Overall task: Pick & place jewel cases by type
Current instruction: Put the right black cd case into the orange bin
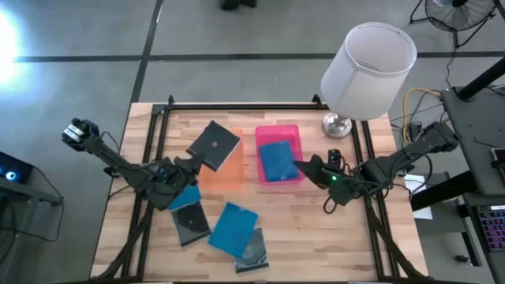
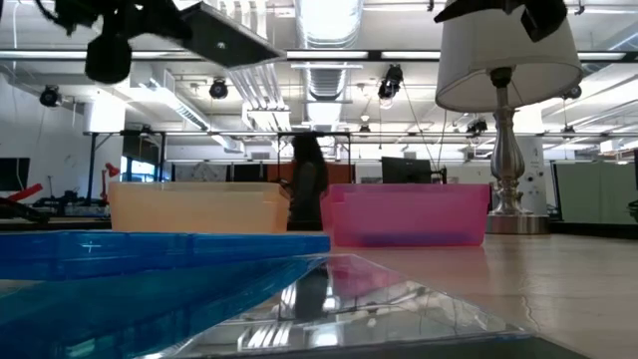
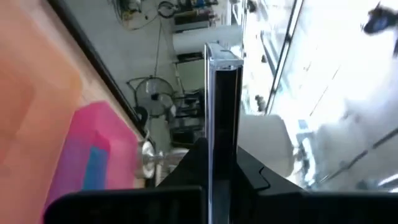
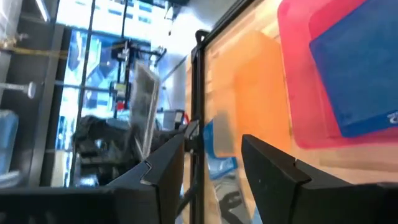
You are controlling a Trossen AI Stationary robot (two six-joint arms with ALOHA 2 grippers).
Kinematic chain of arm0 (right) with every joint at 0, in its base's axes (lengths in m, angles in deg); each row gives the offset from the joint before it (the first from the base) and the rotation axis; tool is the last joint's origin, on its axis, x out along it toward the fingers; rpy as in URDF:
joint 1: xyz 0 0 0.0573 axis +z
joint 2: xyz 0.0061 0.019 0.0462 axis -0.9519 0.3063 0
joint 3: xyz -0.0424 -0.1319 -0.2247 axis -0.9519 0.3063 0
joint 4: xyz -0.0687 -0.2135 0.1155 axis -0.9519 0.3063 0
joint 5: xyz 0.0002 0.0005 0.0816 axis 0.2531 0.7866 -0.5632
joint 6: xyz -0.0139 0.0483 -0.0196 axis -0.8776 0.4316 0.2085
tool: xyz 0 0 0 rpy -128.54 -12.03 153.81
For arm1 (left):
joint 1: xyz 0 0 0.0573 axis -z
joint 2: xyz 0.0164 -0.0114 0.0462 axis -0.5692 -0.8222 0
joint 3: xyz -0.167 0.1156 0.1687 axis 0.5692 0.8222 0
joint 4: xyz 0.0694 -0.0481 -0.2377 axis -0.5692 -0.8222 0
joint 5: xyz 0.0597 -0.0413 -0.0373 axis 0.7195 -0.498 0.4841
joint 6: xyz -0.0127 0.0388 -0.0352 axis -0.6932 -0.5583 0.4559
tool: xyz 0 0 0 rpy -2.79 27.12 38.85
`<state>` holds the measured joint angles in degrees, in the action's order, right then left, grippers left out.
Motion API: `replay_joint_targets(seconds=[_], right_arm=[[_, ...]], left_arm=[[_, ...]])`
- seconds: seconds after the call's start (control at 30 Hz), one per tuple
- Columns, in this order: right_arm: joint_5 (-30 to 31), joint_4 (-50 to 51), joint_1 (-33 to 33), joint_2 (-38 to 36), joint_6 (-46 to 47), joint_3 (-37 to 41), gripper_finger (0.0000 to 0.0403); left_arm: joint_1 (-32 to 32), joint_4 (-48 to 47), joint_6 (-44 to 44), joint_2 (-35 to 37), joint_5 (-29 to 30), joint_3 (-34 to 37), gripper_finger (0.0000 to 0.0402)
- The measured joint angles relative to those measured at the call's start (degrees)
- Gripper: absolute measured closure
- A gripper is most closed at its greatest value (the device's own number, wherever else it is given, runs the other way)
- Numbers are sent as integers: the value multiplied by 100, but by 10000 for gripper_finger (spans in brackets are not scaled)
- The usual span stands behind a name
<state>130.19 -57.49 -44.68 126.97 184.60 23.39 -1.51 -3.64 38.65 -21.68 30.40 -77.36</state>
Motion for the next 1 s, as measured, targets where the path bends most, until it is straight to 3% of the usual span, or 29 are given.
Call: replay_joint_targets(seconds=[0.13, 0.23, 0.3, 0.43, 0.5, 0.57, 0.67, 0.77, 0.9, 1.0], right_arm=[[13, -18, -140, 0, -29, -4, 255], [-367, -31, -257, -1, -433, -62, 259], [-1103, -35, -419, -7, -1167, -119, 262], [-3284, -198, -890, 160, -2787, -248, 271], [-3738, -148, -987, 367, -3300, -318, 276], [-3880, -84, -1046, 533, -3538, -427, 281], [-3891, 120, -1079, 731, -3852, -655, 286], [-4049, 551, -1099, 947, -4080, -901, 289], [-4148, 960, -1102, 1144, -4246, -1202, 289], [-4139, 1080, -1107, 1268, -4280, -1274, 291]], left_arm=[[-148, 329, 280, -435, 97, -30, 399], [-334, 314, 239, -715, 71, -145, 399], [-407, 264, 218, -736, 84, -149, 399], [-503, -425, -570, -333, -54, -147, 399], [-715, -992, -867, -22, -404, -160, 399], [-1209, -1758, -1094, 306, -1532, -192, 399], [-2293, -2948, -1907, 717, -4460, -377, 398], [-3171, -3676, -2942, 945, -6594, -759, 398], [-4353, -5548, -4612, 1010, -8108, -1958, 398], [-5228, -7166, -6122, 647, -9161, -3010, 398]])
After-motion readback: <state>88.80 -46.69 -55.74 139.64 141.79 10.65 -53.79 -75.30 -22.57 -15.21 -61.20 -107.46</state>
